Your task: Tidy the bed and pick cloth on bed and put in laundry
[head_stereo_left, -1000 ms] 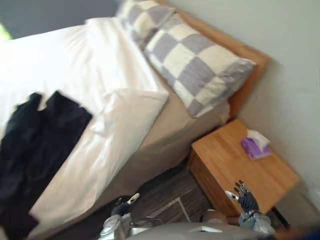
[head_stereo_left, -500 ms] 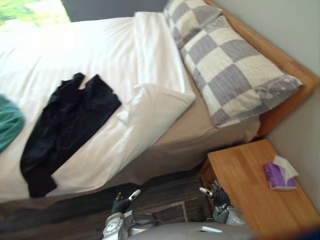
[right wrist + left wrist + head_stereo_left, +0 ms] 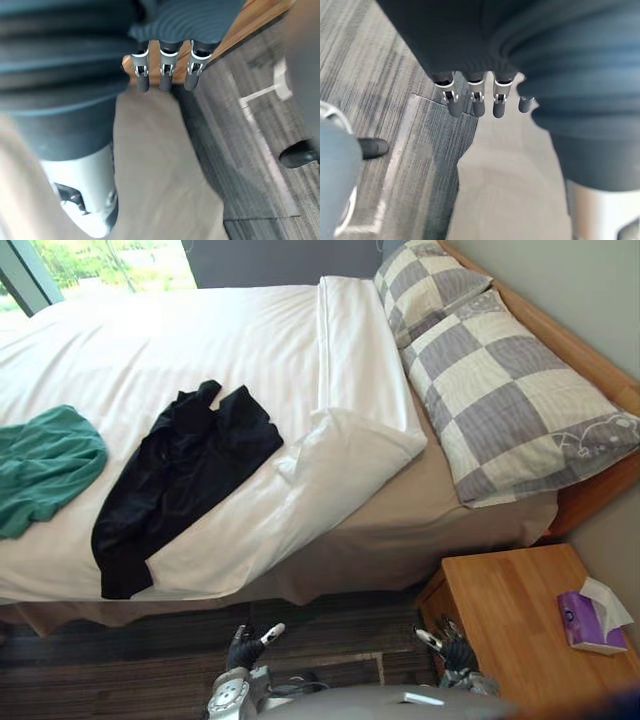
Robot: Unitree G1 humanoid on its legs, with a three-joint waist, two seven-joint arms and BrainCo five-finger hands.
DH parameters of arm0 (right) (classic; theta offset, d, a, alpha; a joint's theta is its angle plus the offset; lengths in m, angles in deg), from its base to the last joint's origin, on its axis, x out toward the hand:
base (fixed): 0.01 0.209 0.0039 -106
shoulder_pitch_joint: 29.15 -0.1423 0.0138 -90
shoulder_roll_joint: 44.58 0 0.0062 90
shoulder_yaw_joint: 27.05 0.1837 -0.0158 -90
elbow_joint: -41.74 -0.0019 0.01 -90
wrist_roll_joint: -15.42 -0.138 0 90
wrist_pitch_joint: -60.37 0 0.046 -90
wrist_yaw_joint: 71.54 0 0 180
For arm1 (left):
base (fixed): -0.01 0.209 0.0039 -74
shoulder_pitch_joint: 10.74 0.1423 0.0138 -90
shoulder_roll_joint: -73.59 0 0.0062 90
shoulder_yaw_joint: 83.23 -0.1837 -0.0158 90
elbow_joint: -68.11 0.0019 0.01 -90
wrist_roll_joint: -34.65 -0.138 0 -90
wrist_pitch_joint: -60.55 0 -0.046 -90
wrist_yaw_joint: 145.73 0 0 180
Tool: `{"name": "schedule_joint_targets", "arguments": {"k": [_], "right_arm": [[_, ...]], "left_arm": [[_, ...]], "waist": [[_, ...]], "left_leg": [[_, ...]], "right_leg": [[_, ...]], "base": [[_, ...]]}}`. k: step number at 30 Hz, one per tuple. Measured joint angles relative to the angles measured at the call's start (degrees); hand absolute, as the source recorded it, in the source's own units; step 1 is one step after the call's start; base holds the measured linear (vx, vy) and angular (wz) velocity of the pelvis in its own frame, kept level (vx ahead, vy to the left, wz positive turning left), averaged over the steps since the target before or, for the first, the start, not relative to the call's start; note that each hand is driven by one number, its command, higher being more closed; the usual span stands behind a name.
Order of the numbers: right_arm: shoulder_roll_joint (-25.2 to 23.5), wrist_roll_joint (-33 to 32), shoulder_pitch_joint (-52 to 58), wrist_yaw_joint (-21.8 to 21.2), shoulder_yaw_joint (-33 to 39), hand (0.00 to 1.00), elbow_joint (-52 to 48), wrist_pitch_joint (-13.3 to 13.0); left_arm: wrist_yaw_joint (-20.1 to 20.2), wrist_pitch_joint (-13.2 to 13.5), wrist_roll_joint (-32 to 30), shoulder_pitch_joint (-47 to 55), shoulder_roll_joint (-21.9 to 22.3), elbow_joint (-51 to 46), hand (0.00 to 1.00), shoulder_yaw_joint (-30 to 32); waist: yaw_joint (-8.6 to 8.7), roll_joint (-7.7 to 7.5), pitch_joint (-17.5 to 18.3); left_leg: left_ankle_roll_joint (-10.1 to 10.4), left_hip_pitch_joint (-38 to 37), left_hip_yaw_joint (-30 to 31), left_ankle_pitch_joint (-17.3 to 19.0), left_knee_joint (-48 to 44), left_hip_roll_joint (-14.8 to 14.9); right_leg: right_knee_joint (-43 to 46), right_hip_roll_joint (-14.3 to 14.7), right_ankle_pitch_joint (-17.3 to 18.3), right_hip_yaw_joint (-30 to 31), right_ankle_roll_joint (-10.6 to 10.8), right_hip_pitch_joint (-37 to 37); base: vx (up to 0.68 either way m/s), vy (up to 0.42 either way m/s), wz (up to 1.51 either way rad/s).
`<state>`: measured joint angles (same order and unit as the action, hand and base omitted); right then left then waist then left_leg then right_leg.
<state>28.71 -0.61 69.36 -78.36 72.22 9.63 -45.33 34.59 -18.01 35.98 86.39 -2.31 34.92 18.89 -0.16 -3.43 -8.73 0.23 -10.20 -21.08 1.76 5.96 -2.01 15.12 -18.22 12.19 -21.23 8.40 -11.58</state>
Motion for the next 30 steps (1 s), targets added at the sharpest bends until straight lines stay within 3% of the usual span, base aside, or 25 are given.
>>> {"name": "schedule_joint_targets", "arguments": {"k": [1, 2, 4, 5, 6, 8, 9, 10, 13, 16, 18, 20, 23, 26, 30], "right_arm": [[0.7, -0.7, 0.2, 0.4, 0.1, 0.0, 0.0, -0.7], [0.9, -0.8, 0.2, 0.7, 0.1, 0.0, 0.0, -1.5], [1.2, -1.7, 0.0, 0.9, 0.0, 0.0, 0.4, -2.7], [0.8, -1.7, -0.4, 0.8, -0.6, 0.0, 0.7, -2.9], [0.6, -1.8, -0.8, 0.7, -1.0, 0.0, 1.0, -3.0], [0.7, -3.0, -1.4, 0.3, -1.5, 0.0, 1.8, -4.1], [0.7, -3.1, -1.5, 0.3, -1.6, 0.0, 1.8, -4.2], [0.4, -4.7, -0.9, 0.2, -2.8, 0.0, 2.0, -5.0], [1.0, -7.9, -0.9, 0.0, -2.7, 0.0, 1.8, -6.9], [0.3, -8.1, -0.6, 1.9, -3.1, 0.0, -0.6, -9.2], [-0.5, -8.6, 0.5, 4.4, -3.9, 0.0, -6.1, -9.8], [-0.9, -8.6, 1.0, 7.3, -5.6, 0.0, -14.3, -9.7], [-0.2, -2.2, 2.9, 13.6, -6.1, 0.0, -32.7, -9.2], [1.6, 4.4, 2.9, 15.7, -7.8, 0.0, -46.7, -6.1], [5.3, 10.4, 1.6, 15.5, -8.2, 0.0, -54.6, -0.5]], "left_arm": [[0.3, 0.0, -1.0, -0.3, -0.4, 0.9, 0.0, -1.4], [0.7, 0.0, -1.0, -0.3, -0.7, 1.0, 0.0, -2.2], [0.8, 0.0, -1.0, -0.3, -0.8, 1.0, 0.0, -3.0], [0.7, 0.0, -0.9, -0.4, -1.3, 1.0, 0.0, -2.9], [0.7, 0.0, -1.0, -0.5, -1.5, 1.1, 0.0, -2.9], [0.6, -0.8, -0.9, -1.2, -1.3, 2.1, 0.0, -2.8], [0.6, -0.9, -1.0, -1.2, -1.2, 2.2, 0.0, -2.8], [0.4, -0.9, -2.1, -1.3, -1.5, 2.8, 0.0, -2.0], [-1.6, -0.8, -5.0, -1.2, 1.3, 2.9, 0.0, -0.2], [-3.0, -0.6, -5.3, -1.2, 1.8, 2.8, 0.0, -0.2], [-3.3, -0.4, -5.4, -1.0, 1.8, 2.6, 0.0, -0.3], [-3.7, 0.1, -5.4, -0.6, 1.6, 1.7, 0.0, -0.5], [-4.5, 0.6, -5.2, 0.9, 1.5, -1.1, 0.0, -0.8], [-4.5, 0.8, -5.2, 2.0, 0.9, -2.4, 0.0, -0.9], [-4.4, 0.7, -5.3, 2.3, -1.0, -2.8, 0.0, -3.1]], "waist": [[0.45, 0.5, 0.1], [0.74, 0.66, 0.1], [0.99, 1.62, 0.0], [0.87, 1.06, -0.1], [0.9, 0.96, -0.1], [1.52, 1.21, -0.2], [1.59, 1.15, -0.2], [1.73, 0.13, -0.1], [2.18, 2.47, 0.9], [1.87, 2.75, 0.7], [0.77, 2.24, 1.1], [0.7, 1.96, 1.1], [0.62, 1.13, 1.2], [0.6, 0.1, 1.7], [0.72, -0.36, 1.9]], "left_leg": [[-0.6, -0.1, 0.9, 0.5, 0.0, -0.2], [-0.9, -0.6, 1.6, 0.8, 0.0, -0.3], [-1.4, -1.4, 2.9, 1.0, -0.1, 0.5], [-1.8, -1.8, 3.4, 1.0, -0.1, 1.2], [-1.9, -1.8, 3.8, 0.9, -0.3, 1.8], [-1.3, -1.7, 4.7, 0.6, -0.4, 4.0], [-1.2, -1.7, 4.9, 0.6, -0.4, 4.0], [-0.5, -1.6, 5.8, 0.8, -0.4, 3.0], [0.9, -1.8, 5.8, 1.3, -0.4, 4.4], [3.5, -3.1, 4.4, 1.4, -0.4, 5.5], [4.1, -3.3, 2.6, 1.7, -0.4, 6.1], [4.5, -3.3, 2.2, 1.6, -0.4, 6.3], [4.5, -2.7, 1.9, 1.6, -0.4, 6.3], [4.5, -2.5, 1.2, 1.6, -0.4, 6.2], [4.4, -1.8, 1.7, 1.6, -0.4, 5.9]], "right_leg": [[6.2, -1.1, -0.1, 0.2, -0.1, 2.5], [13.1, -2.3, -1.0, 0.4, -1.8, 5.5], [18.2, -1.4, 0.0, 2.7, -3.7, 8.1], [17.0, 1.6, 2.2, 5.3, -2.9, 8.9], [15.8, 3.9, 3.1, 6.4, -3.2, 9.6], [9.5, 11.3, 3.7, 9.4, -4.2, 11.8], [8.6, 11.8, 3.5, 9.7, -4.5, 12.0], [2.0, 13.6, -0.1, 12.3, -8.5, 12.3], [-0.6, 14.7, -0.7, 11.1, -8.2, 10.5], [-1.4, 15.8, -0.7, 11.3, -8.2, 8.9], [-2.0, 16.6, -0.8, 12.2, -8.3, 8.8], [-2.8, 16.8, -1.0, 12.6, -8.7, 8.7], [-4.1, 17.0, -1.8, 12.7, -8.7, 8.9], [-5.7, 17.2, -3.0, 14.0, -8.4, 8.8], [-8.4, 17.4, -4.7, 14.4, -8.1, 8.0]], "base": [[0.09, 0.029, 0.4], [0.1, 0.037, 0.39], [0.14, 0.008, 0.34], [0.15, -0.042, 0.28], [0.15, -0.09, 0.28], [0.15, -0.123, 0.31], [0.13, -0.121, 0.32], [0.17, -0.162, 0.32], [0.17, -0.109, 0.12], [0.1, -0.082, -0.08], [0.03, -0.069, -0.28], [0.02, -0.051, -0.18], [0.0, 0.0, 0.0], [-0.02, 0.013, -0.13], [-0.06, 0.021, -0.04]]}}
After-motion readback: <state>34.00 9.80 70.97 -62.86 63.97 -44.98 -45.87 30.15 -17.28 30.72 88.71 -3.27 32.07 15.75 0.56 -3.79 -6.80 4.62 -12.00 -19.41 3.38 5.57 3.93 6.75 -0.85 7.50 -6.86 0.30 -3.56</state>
